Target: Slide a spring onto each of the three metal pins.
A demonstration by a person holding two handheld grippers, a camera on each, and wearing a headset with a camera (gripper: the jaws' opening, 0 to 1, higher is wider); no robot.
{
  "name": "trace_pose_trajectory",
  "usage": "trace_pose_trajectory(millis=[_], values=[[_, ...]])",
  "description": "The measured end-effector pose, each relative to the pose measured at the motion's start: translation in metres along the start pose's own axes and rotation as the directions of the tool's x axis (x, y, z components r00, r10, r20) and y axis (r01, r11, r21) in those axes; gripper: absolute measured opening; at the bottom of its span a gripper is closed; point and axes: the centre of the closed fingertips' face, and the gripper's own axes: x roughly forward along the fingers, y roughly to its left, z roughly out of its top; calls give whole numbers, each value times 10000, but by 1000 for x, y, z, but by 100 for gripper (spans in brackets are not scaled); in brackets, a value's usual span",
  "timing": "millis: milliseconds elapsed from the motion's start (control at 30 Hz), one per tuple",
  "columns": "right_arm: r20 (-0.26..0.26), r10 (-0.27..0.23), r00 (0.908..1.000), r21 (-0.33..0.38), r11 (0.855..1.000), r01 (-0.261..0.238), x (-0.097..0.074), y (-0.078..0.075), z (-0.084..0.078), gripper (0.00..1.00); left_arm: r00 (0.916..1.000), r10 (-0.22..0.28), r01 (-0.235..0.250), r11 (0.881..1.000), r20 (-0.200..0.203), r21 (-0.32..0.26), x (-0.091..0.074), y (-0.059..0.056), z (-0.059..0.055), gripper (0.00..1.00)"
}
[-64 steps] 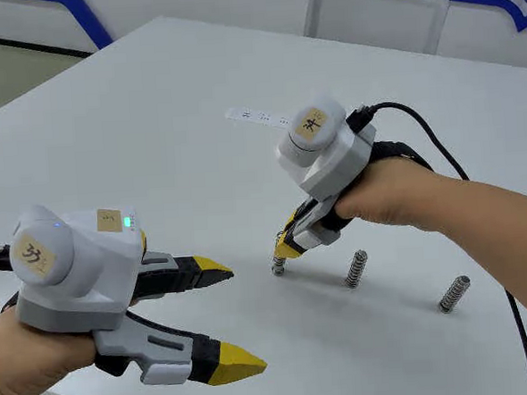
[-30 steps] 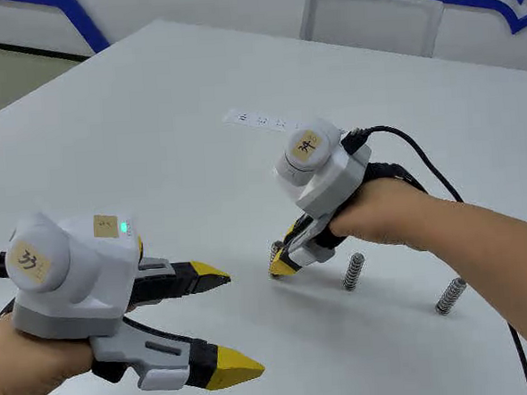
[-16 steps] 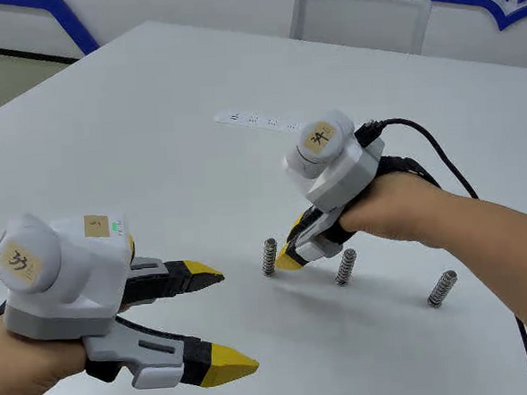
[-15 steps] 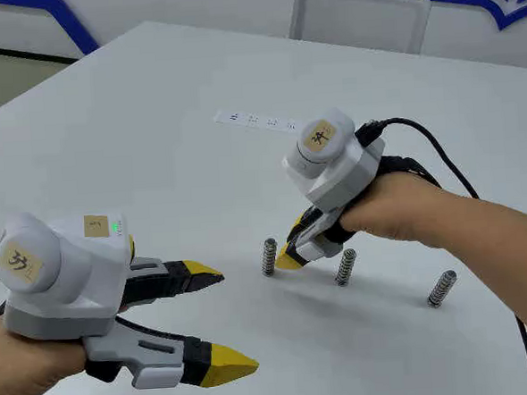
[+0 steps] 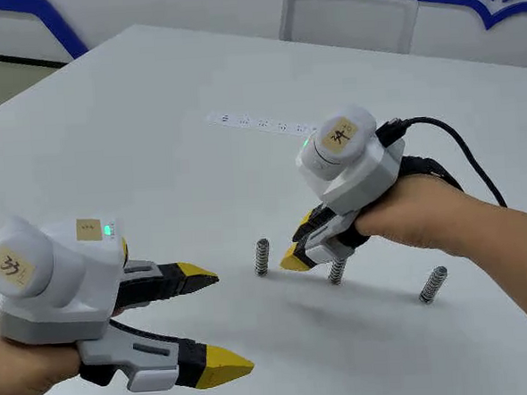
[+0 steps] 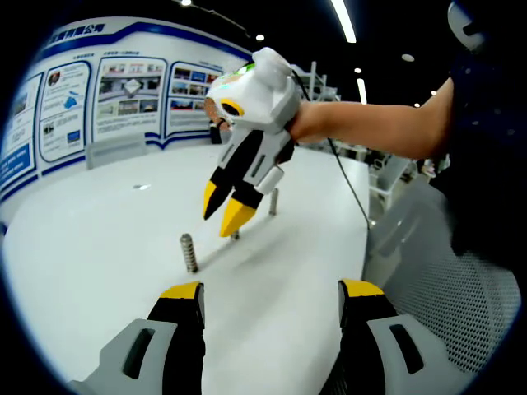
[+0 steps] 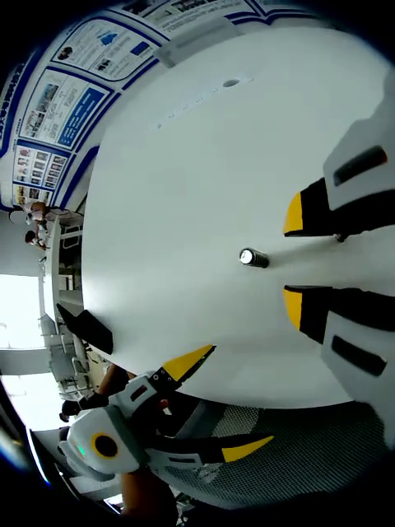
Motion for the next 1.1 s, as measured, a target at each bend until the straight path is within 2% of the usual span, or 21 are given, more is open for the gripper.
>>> trace_pose_trajectory(millis=[267,700,1100], values=[[375,-140,9992,125,9998,135,-15,7,-1,25,10000,-39,39,10000,-11,32,1,-1,0,67],[834,-317,9960,686,9973,260,-38,19,-18,25,10000,-32,32,10000,3,38,0,-1,0,68],[1113,-677,9915,1532,9869,502,-59,22,-46,25,10000,9,-9,10000,15,11,1,-1,1,68]])
